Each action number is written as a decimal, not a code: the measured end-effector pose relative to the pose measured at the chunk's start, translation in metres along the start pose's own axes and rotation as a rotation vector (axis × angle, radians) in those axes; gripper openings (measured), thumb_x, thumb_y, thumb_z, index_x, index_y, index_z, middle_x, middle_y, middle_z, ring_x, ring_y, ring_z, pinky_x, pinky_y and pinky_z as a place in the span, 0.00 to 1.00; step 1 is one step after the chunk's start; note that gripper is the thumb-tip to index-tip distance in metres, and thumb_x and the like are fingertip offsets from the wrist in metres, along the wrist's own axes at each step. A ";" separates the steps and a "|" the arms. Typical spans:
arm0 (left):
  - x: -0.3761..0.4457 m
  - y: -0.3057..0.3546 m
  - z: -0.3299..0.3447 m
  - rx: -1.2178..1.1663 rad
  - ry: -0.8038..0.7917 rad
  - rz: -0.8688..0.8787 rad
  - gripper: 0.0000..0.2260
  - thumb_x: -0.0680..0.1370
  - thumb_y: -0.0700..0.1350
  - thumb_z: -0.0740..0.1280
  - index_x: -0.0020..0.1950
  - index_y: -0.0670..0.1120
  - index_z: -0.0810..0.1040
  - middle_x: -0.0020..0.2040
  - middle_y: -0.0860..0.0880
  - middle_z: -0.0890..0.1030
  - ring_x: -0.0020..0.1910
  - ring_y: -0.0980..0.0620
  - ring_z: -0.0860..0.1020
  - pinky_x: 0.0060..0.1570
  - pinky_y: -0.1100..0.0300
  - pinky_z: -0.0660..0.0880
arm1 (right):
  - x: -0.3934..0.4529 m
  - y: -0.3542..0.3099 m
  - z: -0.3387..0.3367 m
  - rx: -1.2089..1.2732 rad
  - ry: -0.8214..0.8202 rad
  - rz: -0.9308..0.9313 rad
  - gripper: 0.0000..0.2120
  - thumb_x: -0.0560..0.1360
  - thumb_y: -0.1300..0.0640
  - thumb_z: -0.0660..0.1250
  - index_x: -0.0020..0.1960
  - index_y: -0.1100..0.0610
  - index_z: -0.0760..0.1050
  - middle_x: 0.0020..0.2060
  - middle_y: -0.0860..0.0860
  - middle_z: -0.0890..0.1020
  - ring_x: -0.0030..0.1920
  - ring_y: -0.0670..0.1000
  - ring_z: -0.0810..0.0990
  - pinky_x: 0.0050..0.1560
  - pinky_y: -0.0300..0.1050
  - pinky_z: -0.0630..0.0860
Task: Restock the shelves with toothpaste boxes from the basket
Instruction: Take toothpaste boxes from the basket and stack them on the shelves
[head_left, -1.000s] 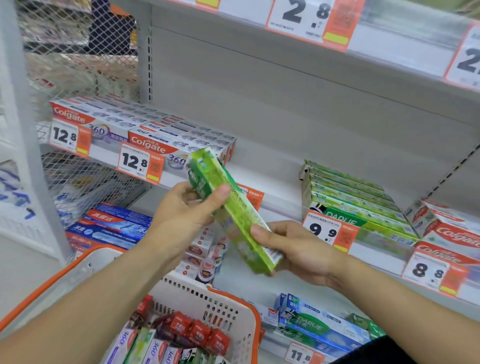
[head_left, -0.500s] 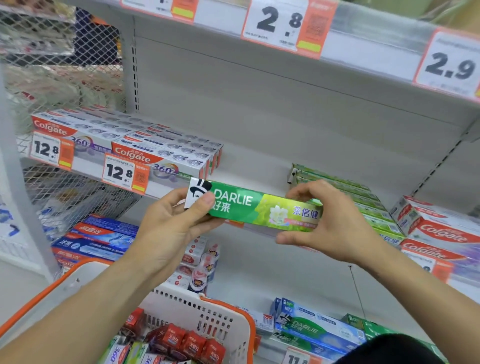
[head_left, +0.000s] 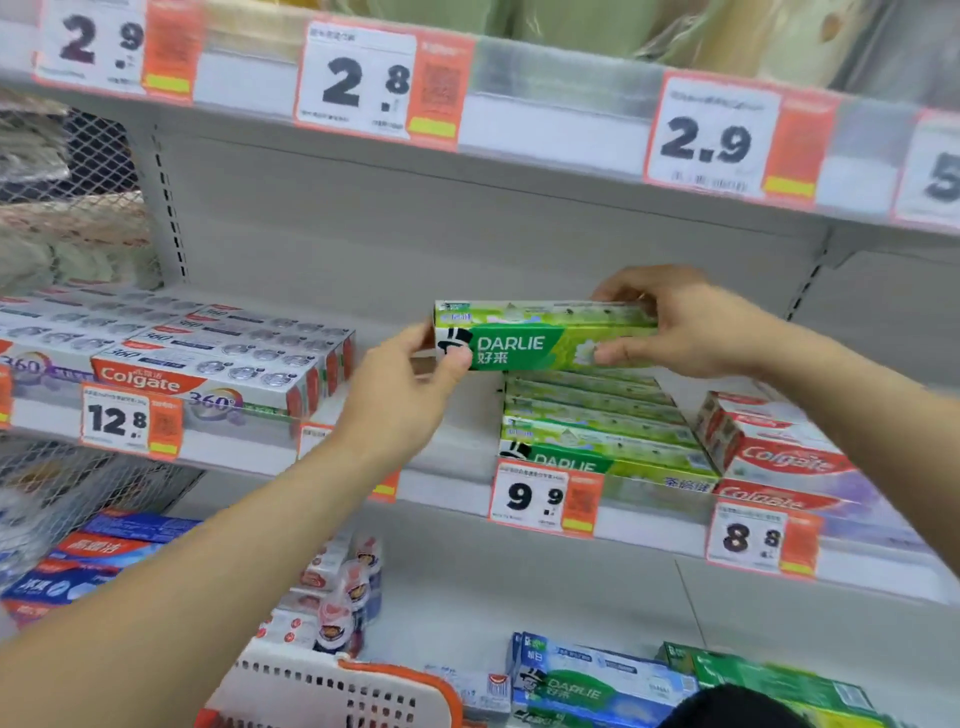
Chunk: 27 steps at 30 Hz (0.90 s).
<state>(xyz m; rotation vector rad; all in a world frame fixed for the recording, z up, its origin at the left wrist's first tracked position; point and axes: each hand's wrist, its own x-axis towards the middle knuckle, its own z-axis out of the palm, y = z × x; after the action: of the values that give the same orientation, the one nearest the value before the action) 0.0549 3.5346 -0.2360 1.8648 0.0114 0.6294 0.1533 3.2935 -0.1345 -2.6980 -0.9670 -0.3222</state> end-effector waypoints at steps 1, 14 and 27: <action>0.014 0.000 0.013 0.006 -0.042 -0.012 0.12 0.81 0.44 0.67 0.64 0.51 0.79 0.53 0.56 0.84 0.47 0.61 0.81 0.47 0.73 0.75 | 0.009 0.014 -0.002 -0.010 0.002 0.039 0.25 0.68 0.46 0.79 0.62 0.51 0.77 0.50 0.46 0.79 0.51 0.49 0.78 0.50 0.40 0.69; 0.091 -0.030 0.089 0.090 -0.362 -0.302 0.13 0.80 0.36 0.64 0.61 0.49 0.78 0.59 0.51 0.83 0.57 0.50 0.81 0.63 0.51 0.76 | 0.069 0.117 0.051 0.123 -0.301 0.319 0.31 0.67 0.44 0.80 0.65 0.53 0.75 0.58 0.51 0.78 0.54 0.52 0.79 0.54 0.46 0.78; 0.091 -0.039 0.105 0.138 -0.347 -0.331 0.14 0.83 0.36 0.56 0.59 0.46 0.78 0.56 0.45 0.84 0.56 0.39 0.82 0.58 0.44 0.78 | 0.067 0.131 0.046 0.317 -0.480 0.493 0.35 0.69 0.57 0.79 0.72 0.61 0.69 0.53 0.52 0.78 0.54 0.56 0.82 0.53 0.51 0.83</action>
<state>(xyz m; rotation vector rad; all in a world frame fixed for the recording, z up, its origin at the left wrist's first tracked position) 0.1887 3.4854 -0.2578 2.0256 0.1359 0.0752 0.2938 3.2497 -0.1794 -2.6342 -0.3688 0.5467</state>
